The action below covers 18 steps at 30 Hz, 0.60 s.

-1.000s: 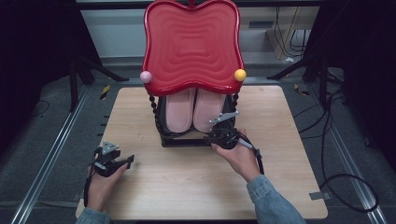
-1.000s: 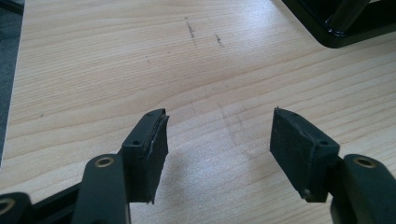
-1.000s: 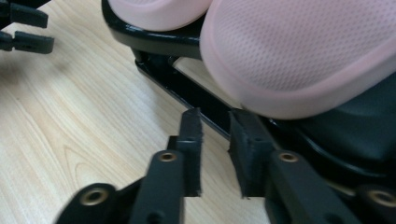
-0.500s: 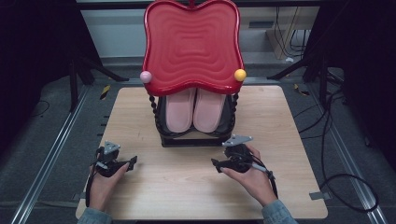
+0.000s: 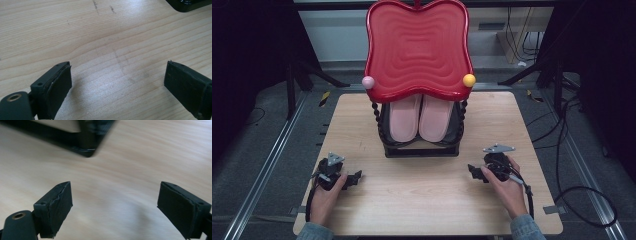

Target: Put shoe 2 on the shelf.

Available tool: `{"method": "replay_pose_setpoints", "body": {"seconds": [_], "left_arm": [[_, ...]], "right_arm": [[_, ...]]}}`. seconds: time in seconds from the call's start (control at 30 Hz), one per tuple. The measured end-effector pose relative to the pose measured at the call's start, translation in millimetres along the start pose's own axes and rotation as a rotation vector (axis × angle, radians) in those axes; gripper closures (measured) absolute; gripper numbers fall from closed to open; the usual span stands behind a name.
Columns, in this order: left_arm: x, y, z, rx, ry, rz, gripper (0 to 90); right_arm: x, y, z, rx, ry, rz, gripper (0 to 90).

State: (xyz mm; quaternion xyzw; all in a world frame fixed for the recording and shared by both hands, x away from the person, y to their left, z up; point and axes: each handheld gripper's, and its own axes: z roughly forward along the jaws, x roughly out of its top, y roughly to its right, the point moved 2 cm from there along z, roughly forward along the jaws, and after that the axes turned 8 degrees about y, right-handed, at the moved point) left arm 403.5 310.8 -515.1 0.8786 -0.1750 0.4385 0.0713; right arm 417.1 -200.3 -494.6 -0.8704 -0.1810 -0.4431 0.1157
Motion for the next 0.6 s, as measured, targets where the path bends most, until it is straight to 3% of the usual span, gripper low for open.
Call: {"method": "replay_pose_setpoints", "body": {"seconds": [0.03,0.07,0.1,0.2,0.3,0.47,0.6], "left_arm": [[-1.3,-2.5,1.6,0.007,-0.004,-0.005,7.0],[-1.3,-2.5,1.6,0.007,-0.004,-0.005,7.0],[-2.5,-4.9,2.7,0.013,-0.004,-0.013,7.0],[-4.1,-8.1,5.0,0.019,0.005,-0.019,5.9],[-4.5,-8.7,6.3,0.018,0.013,-0.017,3.6],[-4.4,-9.5,7.8,0.017,0.018,-0.017,2.7],[-4.4,-9.4,7.9,0.017,0.017,-0.014,2.4]], "right_arm": [[-3.0,16.3,4.0,-0.043,0.004,0.040,14.7],[-3.0,16.3,4.0,-0.043,0.004,0.040,14.7],[-6.4,28.2,7.9,-0.082,0.011,0.058,15.7],[-12.7,38.3,13.8,-0.113,0.018,0.085,15.7],[-19.5,41.9,17.4,-0.129,0.011,0.090,13.4],[-23.4,41.8,19.1,-0.151,0.026,0.045,8.6],[-23.7,42.1,20.2,-0.160,0.021,0.064,5.2]]}}
